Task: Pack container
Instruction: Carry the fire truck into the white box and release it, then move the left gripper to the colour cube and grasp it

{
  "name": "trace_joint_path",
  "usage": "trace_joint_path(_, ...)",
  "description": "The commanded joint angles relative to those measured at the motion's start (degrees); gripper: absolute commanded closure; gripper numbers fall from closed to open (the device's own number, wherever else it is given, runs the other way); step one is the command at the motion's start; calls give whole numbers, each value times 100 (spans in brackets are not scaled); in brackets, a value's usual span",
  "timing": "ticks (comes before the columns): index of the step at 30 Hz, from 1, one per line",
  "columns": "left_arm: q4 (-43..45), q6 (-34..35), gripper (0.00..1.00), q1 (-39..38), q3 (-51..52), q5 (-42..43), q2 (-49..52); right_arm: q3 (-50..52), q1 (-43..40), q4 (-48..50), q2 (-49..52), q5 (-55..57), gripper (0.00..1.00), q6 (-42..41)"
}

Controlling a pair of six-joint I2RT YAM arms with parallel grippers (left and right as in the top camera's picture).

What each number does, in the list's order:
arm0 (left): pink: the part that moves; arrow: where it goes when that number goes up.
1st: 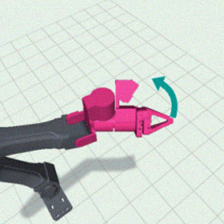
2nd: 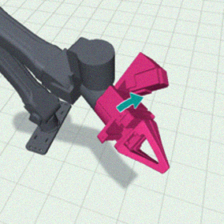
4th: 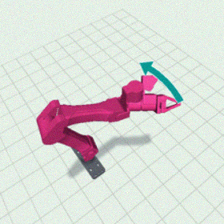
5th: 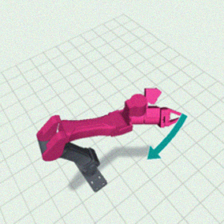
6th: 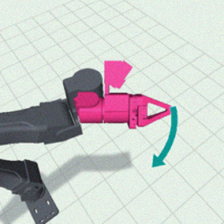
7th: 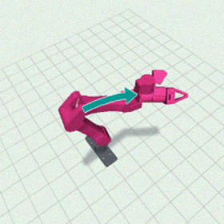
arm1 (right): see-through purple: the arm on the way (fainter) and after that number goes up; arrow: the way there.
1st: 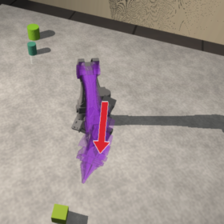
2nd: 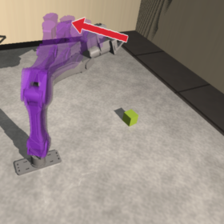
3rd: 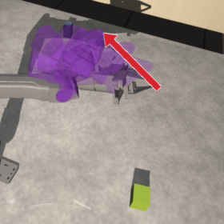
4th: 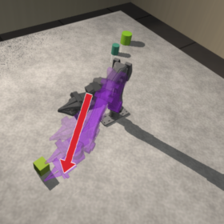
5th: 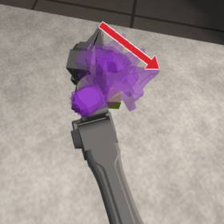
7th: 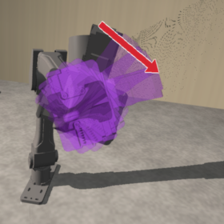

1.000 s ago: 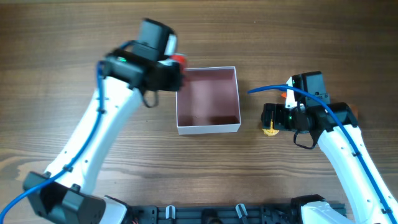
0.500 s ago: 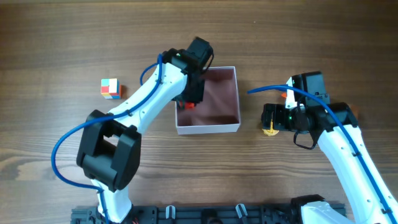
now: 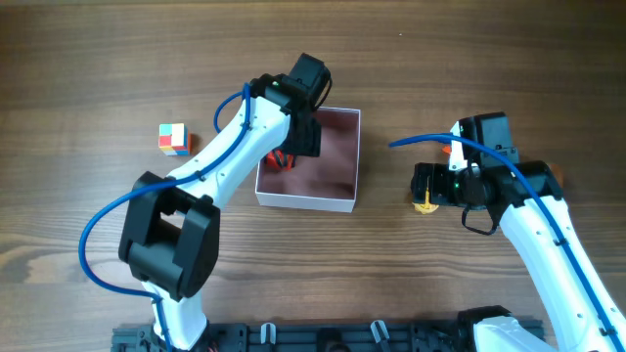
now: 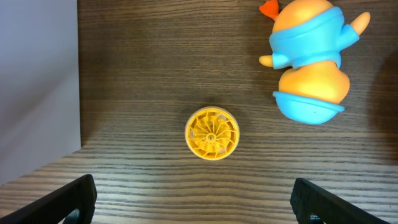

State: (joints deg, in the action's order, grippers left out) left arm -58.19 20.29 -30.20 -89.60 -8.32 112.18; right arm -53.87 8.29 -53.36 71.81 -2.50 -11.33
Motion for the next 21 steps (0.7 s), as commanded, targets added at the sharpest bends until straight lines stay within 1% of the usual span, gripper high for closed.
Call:
trace_joint_path(1,-46,-52,4,-175,-199,-101,-710,-118,-9,-9,35,125,0,-37)
trace_joint_path(2,-120,-48,0,-175,-240,-216,-922,-118,-9,-7,35,122,0,-17)
trace_joint_path(4,-352,-2,0,37,-258,-566,-1705,-118,-9,-7,35,125,0,-15)
trace_joint_path(5,-494,-11,0,330,-258,-573,-2052,-118,-9,-7,35,125,0,-15)
trace_joint_path(7,-852,-11,0,1185,-256,-507,-2487,-118,-9,-2,35,122,0,-17)
trace_joint_path(8,-981,-79,0,1731,-256,-308,-2562,-118,-9,-2,35,122,0,-20)
trace_joint_path(9,-1008,-341,0,2199,-238,-57,-2544,-118,-9,-2,35,120,0,-20)
trace_joint_path(10,-931,-732,0,2774,-138,308,-2430,-118,-9,-2,35,120,0,-22)
trace_joint_path(11,-772,-809,0,3150,2,433,-2306,-118,-9,-4,35,120,0,-22)
trace_joint_path(13,-413,-754,0,3748,372,1008,-1937,-118,-9,-2,35,120,0,-20)
trace_joint_path(14,-229,-682,0,3912,503,1139,-1709,-118,-9,-2,35,122,0,-22)
trace_joint_path(16,-35,-1023,0,4002,551,1132,-1355,-118,-9,2,35,122,0,-20)
trace_joint_path(17,136,-1611,0,4006,551,1137,-994,-118,-9,0,35,122,0,-20)
trace_joint_path(21,278,-2677,0,3982,551,1259,-214,-118,-9,17,35,122,0,-20)
